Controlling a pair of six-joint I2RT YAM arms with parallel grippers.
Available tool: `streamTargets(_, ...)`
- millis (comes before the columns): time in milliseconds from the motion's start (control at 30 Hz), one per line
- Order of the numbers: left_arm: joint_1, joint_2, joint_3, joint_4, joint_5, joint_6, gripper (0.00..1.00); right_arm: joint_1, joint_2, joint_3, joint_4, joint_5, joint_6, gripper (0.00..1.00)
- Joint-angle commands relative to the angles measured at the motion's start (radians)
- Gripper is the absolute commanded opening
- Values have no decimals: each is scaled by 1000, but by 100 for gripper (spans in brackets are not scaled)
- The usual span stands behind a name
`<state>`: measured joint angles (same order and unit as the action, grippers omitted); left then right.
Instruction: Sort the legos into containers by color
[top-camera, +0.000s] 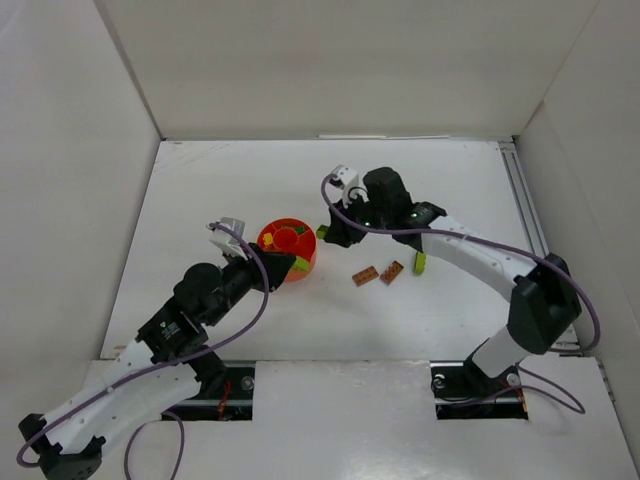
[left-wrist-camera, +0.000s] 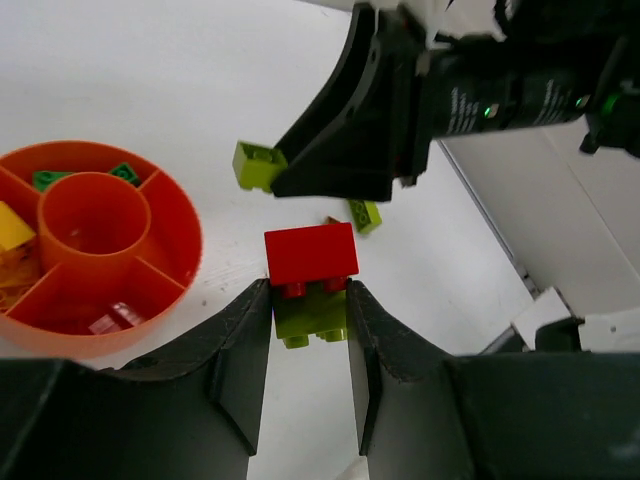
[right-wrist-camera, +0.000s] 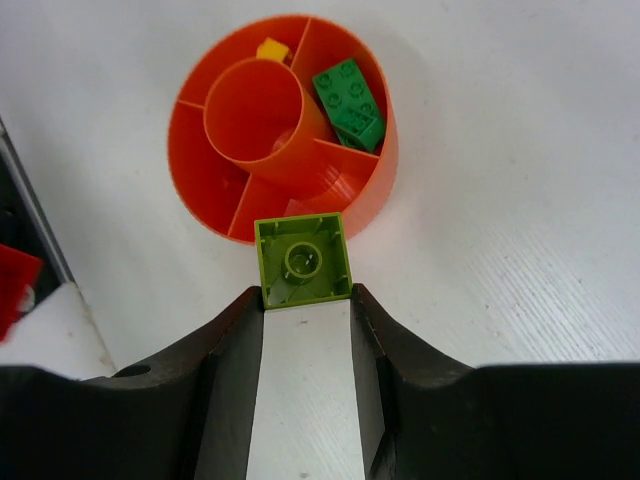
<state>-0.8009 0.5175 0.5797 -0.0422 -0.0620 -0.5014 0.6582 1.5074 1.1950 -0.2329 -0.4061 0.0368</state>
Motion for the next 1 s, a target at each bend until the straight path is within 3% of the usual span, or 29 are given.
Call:
streamTargets(0,-1,-39,66,-113,-174,-61,15,58,86,118,-48,64,-80,12)
streamTargets(267,-1,-48,120,-183,-262,-91,14,129,229,248,-132,156,-127,16)
streamTargets(767,-1,-57,120,-183,-280,-100,14,176,290,319,-192,237,-147,23)
streamTargets(967,-1,-57,120,-183,-280,-100,14,196,310,337,-220,291,-147,41)
